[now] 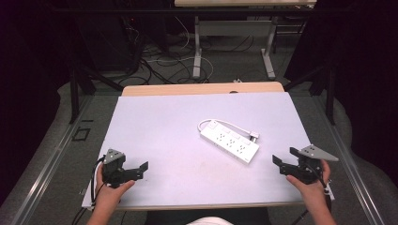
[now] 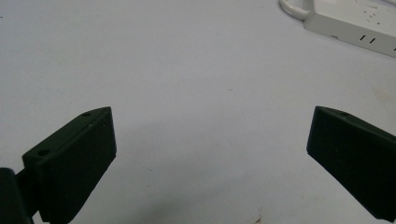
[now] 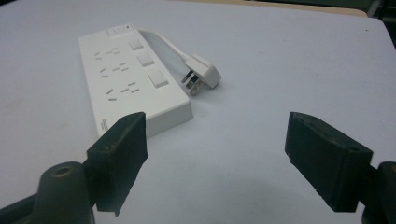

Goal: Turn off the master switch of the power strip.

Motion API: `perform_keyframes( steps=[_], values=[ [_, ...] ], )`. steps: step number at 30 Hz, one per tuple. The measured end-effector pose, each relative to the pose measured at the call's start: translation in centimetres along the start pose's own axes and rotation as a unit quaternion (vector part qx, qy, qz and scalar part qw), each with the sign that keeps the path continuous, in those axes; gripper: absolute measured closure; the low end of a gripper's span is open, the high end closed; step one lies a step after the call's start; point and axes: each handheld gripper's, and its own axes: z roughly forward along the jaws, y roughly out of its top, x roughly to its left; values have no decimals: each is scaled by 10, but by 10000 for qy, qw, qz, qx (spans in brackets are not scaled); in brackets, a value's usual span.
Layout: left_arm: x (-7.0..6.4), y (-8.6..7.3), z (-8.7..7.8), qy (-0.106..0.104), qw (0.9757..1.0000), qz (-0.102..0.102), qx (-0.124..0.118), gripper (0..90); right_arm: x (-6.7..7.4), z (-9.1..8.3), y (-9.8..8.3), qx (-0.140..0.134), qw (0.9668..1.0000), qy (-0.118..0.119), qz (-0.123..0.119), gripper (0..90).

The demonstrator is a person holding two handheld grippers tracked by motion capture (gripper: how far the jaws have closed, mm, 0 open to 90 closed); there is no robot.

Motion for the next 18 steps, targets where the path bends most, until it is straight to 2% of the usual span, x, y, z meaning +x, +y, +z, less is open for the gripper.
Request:
perform_keyframes(
  steps=[1, 8, 9, 12, 14, 15, 16, 18],
  values=[
    [0, 0, 0, 0, 10000, 0, 0, 13, 1, 1, -2, 115, 9999, -17, -82, 205],
    [0, -1, -1, 7, 10000, 5, -2, 16, 7, 7, -6, 144, 9995, 16, -265, 205],
    [0, -1, -2, 8, 10000, 4, 0, 16, 6, 10, -5, 163, 9990, 93, -396, 205],
    [-1, -2, -2, 47, 10000, -47, -30, 16, 8, 11, -2, 221, 9992, 153, -305, 207],
    [-2, -2, -3, 60, 10000, -11, 10, 16, 8, 12, -2, 172, 9993, 117, -319, 208],
    [-2, -2, -4, 60, 10000, -14, 15, 17, 9, 11, 1, 249, 9991, 129, -316, 212],
    [-3, -2, -4, 42, 10000, -58, -3, 17, 9, 11, 1, 249, 9991, 129, -316, 212],
    [-4, -2, -5, 55, 10000, -22, -4, 16, 8, 12, 4, 250, 9989, 140, -362, 218]
  ],
)
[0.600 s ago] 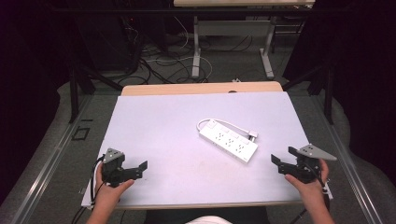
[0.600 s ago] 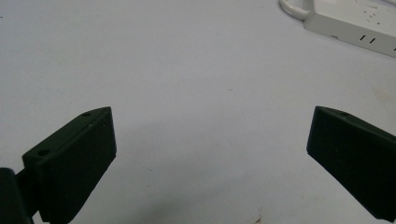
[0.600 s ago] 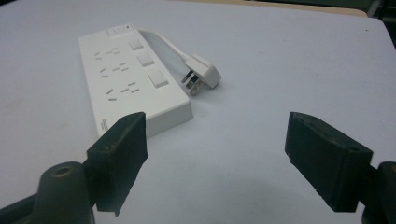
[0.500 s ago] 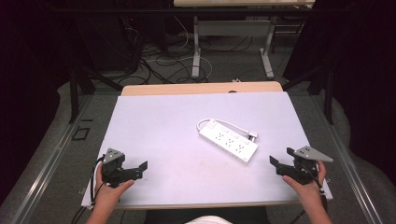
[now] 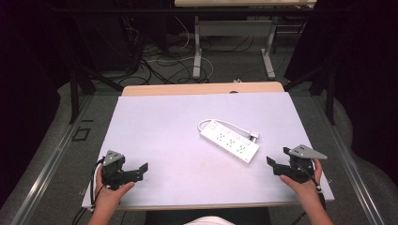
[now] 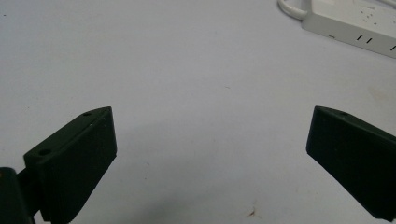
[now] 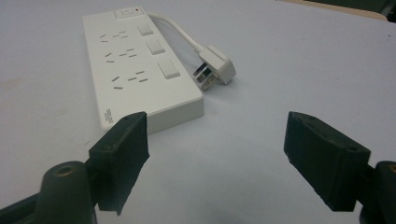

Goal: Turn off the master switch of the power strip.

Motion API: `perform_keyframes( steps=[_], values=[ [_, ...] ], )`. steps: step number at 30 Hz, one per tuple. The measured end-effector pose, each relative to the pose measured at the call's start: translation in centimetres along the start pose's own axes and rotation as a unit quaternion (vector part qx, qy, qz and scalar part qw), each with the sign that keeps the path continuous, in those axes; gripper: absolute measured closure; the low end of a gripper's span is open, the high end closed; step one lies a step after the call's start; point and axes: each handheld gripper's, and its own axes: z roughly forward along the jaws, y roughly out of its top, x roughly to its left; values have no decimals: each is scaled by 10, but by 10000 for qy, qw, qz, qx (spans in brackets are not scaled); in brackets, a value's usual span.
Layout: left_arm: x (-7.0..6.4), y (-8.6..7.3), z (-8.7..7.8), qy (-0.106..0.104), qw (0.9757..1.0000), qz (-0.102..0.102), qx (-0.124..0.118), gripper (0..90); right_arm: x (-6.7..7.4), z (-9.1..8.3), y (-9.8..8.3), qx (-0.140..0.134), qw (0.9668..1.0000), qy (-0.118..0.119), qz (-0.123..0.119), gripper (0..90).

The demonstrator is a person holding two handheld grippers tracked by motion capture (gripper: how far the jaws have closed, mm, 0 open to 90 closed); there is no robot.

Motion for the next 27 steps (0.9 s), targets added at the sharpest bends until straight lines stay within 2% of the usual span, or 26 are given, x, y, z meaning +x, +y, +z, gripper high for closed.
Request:
perform_keyframes(
  steps=[3, 9, 12, 16, 19, 22, 27],
  values=[
    [0, 0, 0, 70, 10000, 22, -14, 15, 0, -1, 5, 20, 10000, 3, 13, 218],
    [1, -1, 1, 132, 9999, 28, 13, 8, 2, 0, 18, -32, 9999, 66, -155, 239],
    [2, -1, 1, 148, 9999, 13, 42, 8, 3, 2, 27, 94, 9996, 114, -244, 247],
    [3, -1, 1, 172, 9998, 2, 49, 8, 5, 5, 33, 92, 9996, 128, -248, 254],
    [3, -1, 1, 182, 9998, -14, 47, 8, 6, 5, 40, 146, 9990, 209, -354, 262],
    [3, -1, 1, 191, 9998, -21, 40, 8, 8, 6, 46, 187, 9991, 240, -285, 270],
    [3, -1, 1, 208, 9998, -12, 66, 8, 9, 8, 55, 225, 9988, 261, -356, 279]
  ],
)
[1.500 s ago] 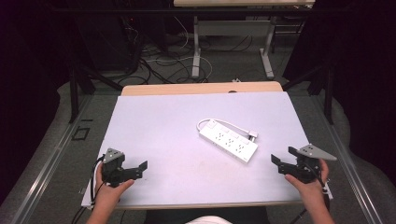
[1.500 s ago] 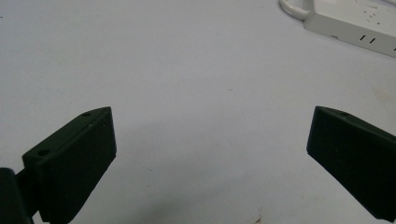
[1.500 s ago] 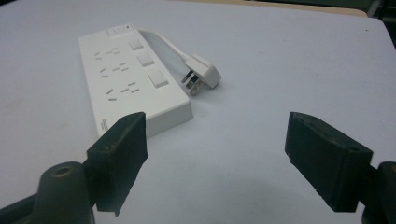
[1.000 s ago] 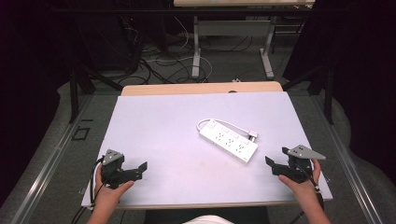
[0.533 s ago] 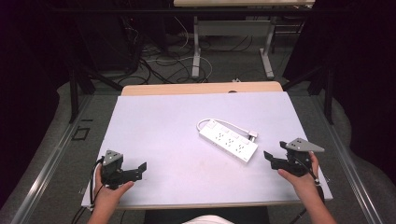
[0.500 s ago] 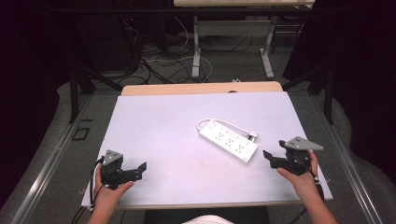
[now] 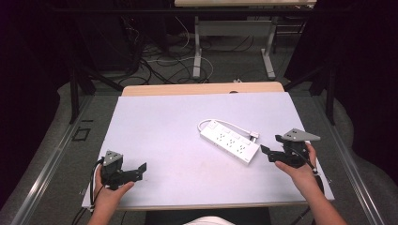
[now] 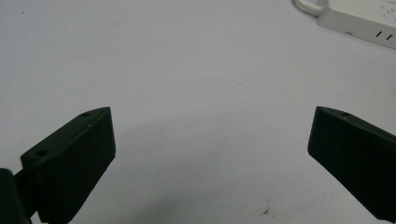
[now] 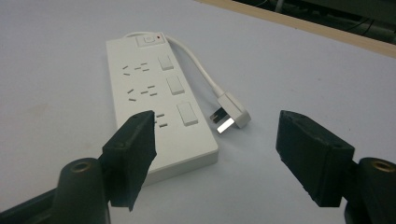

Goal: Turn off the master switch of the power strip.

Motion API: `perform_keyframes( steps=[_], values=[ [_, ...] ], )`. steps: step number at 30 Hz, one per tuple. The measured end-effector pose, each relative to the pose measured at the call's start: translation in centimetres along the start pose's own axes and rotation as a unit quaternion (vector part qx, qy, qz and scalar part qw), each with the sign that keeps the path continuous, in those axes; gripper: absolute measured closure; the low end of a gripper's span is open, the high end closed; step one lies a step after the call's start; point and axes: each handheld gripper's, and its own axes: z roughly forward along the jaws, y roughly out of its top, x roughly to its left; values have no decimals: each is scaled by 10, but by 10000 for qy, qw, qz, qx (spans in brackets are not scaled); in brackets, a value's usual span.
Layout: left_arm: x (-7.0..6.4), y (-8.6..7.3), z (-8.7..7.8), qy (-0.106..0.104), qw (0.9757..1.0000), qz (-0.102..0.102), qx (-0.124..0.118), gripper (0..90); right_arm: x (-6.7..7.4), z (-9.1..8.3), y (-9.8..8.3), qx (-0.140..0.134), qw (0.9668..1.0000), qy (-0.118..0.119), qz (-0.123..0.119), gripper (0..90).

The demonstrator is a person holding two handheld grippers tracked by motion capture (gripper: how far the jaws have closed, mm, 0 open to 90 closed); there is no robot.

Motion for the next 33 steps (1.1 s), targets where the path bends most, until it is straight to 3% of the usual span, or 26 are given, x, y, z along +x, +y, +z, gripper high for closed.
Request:
perform_keyframes(
  steps=[12, 16, 33],
  values=[
    [0, 0, 0, 24, 10000, -3, 44, 9, 6, 8, 24, 143, 9998, 69, -134, 290],
    [0, 0, 0, 29, 10000, -24, 41, 9, 9, 13, 33, 191, 9994, 76, -285, 292],
    [1, 0, 0, 28, 10000, -32, 26, 9, 23, 38, 68, 372, 9977, 194, -529, 312]
  ],
)
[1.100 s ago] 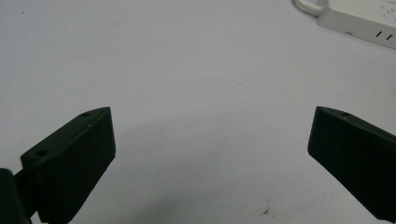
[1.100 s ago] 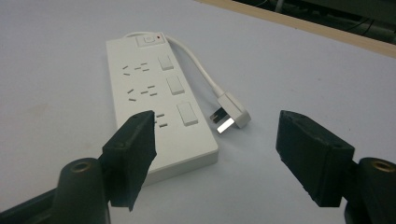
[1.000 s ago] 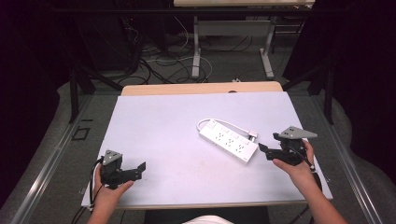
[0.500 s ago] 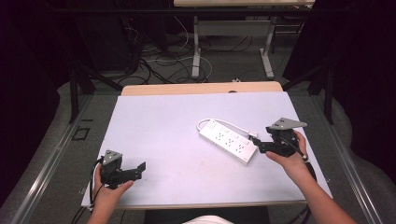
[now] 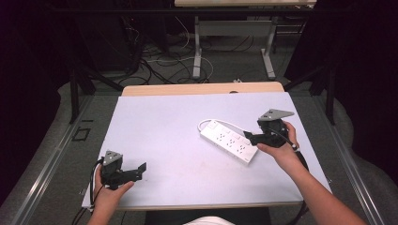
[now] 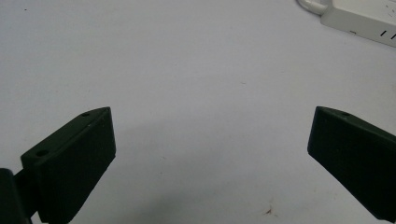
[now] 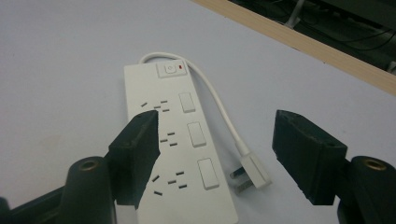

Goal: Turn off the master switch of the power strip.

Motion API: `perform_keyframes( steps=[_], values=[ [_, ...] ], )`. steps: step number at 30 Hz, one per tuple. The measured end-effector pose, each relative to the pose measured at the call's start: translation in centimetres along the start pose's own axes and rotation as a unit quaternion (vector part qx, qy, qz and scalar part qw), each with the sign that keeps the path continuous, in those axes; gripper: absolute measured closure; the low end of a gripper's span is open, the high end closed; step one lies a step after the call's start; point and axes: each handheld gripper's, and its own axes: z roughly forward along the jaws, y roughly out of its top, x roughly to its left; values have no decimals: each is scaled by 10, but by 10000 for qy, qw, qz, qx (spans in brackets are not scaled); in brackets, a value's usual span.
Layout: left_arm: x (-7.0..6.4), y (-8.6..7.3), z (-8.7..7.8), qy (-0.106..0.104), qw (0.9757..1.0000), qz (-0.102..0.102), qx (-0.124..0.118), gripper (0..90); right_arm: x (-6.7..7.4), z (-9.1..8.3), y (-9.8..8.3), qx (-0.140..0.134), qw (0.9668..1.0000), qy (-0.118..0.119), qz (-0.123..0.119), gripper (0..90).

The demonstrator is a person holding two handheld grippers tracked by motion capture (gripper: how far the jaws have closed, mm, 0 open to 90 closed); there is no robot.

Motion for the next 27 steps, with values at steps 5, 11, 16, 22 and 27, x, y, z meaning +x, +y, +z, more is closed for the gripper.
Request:
perform_keyframes(
  steps=[5, 11, 16, 22, 27],
  values=[
    [0, 0, 0, -7, 10000, 2, 6, 9, 3, 6, 8, 47, 10000, 6, -30, 312],
    [0, 0, 0, -14, 10000, 0, 25, 9, 4, 12, 18, 127, 9999, 68, -41, 312],
    [0, 0, 1, -20, 10000, -12, 28, 9, 5, 18, 26, 172, 9998, 85, -73, 317],
    [0, 0, 1, -22, 10000, -17, 17, 9, 6, 26, 36, 247, 9996, 111, -82, 319],
    [0, 0, 1, -21, 10000, -21, 12, 9, 6, 31, 46, 294, 9995, 116, -36, 304]
  ],
)
